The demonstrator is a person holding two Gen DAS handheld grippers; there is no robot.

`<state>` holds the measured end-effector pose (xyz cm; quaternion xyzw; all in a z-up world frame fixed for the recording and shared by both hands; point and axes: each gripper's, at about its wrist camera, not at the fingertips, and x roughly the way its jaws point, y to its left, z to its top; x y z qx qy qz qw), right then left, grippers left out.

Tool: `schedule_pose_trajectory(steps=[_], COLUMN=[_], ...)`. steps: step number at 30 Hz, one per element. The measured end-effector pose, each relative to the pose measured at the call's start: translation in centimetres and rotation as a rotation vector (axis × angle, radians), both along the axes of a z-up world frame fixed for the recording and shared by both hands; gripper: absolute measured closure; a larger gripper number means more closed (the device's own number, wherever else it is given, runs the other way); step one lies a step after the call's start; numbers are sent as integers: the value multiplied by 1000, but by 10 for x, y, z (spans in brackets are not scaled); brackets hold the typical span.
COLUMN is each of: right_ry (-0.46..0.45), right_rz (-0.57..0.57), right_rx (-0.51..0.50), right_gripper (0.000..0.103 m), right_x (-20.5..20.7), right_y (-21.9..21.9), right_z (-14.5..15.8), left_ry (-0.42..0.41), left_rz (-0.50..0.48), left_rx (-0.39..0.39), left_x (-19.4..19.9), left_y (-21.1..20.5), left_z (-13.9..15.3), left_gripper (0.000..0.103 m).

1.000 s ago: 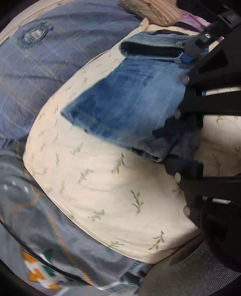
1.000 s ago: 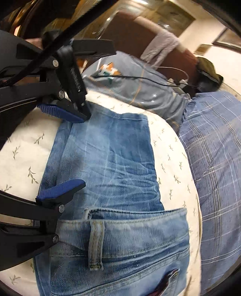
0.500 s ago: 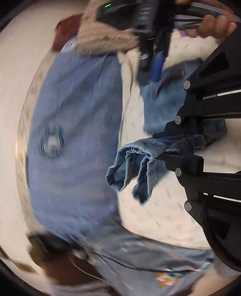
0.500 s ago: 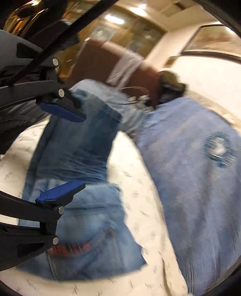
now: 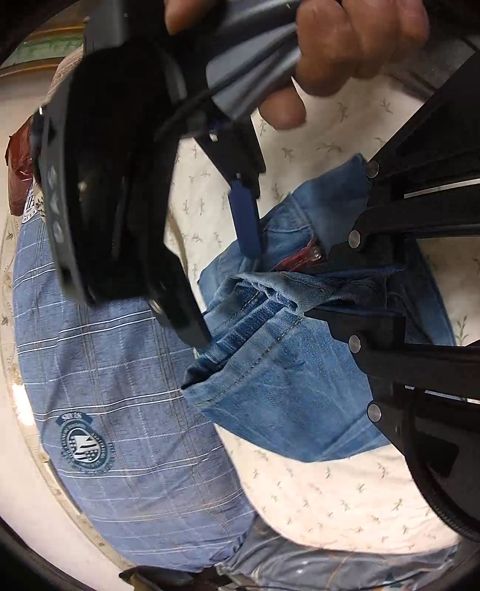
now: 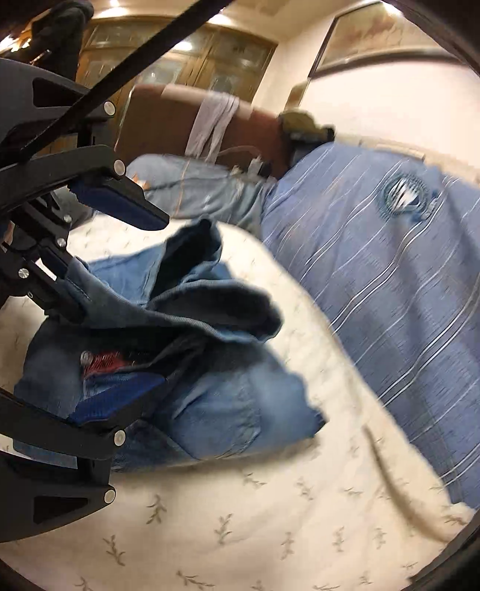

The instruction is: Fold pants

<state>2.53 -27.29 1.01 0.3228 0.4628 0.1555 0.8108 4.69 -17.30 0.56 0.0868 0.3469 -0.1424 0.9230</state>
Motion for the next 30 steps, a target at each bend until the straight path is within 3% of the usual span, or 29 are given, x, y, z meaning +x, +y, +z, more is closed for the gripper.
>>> schedule_pose_trajectory(steps=[2, 5, 6, 7, 10, 12, 14, 15, 16, 18, 20, 21, 22, 25, 27, 29, 30], right_ry=[23, 40, 46, 38, -54, -64, 31, 124, 155, 98, -47, -97, -166, -219, -206, -162, -133], right_rz=[13, 40, 55, 51, 34, 5, -50, -86, -93, -136, -165, -164, -134, -28, 11, 53, 84], right_rx=[-43, -99, -110, -130, -138, -147, -155, -144, -110, -32, -54, -54, -41, -44, -121, -161, -189], right_gripper=[35, 71, 92, 93, 95, 95, 89, 85, 85, 82, 53, 30, 27, 28, 30, 37, 52], right_x=[4, 8, 9, 8, -6, -10, -3, 1, 2, -7, -21, -25, -29, -28, -21, -8, 1], right_y=[7, 16, 20, 20, 13, 3, -12, -22, -27, -39, -42, -41, -36, -14, 0, 15, 23], right_z=[-5, -9, -10, -7, 17, 20, 0, -19, -28, -19, 11, 21, 33, 43, 43, 34, 27], left_ry=[4, 10, 12, 7, -51, 9, 135, 146, 130, 90, 70, 64, 57, 55, 61, 71, 89], left_rz=[-4, -11, -13, -21, -61, -84, -116, -107, -107, -133, -155, -155, -147, -127, -99, -73, -67], left_rx=[-17, -5, -8, -20, -59, -76, -40, -14, -19, -78, -125, -127, -122, -176, -180, -147, -153], left_x=[-3, -4, 3, 0, -8, 0, 16, 16, 11, -5, -21, -25, -31, -31, -20, -9, -4], left_y=[1, -1, 0, 0, -1, -6, -15, -17, -15, -4, 9, 14, 20, 43, 54, 59, 62], left_z=[2, 5, 10, 15, 33, 22, -8, -18, -19, -10, 0, 2, 5, 12, 12, 3, -2], left_gripper=[91, 91, 91, 91, 91, 89, 85, 85, 81, 68, 60, 60, 60, 59, 56, 58, 58])
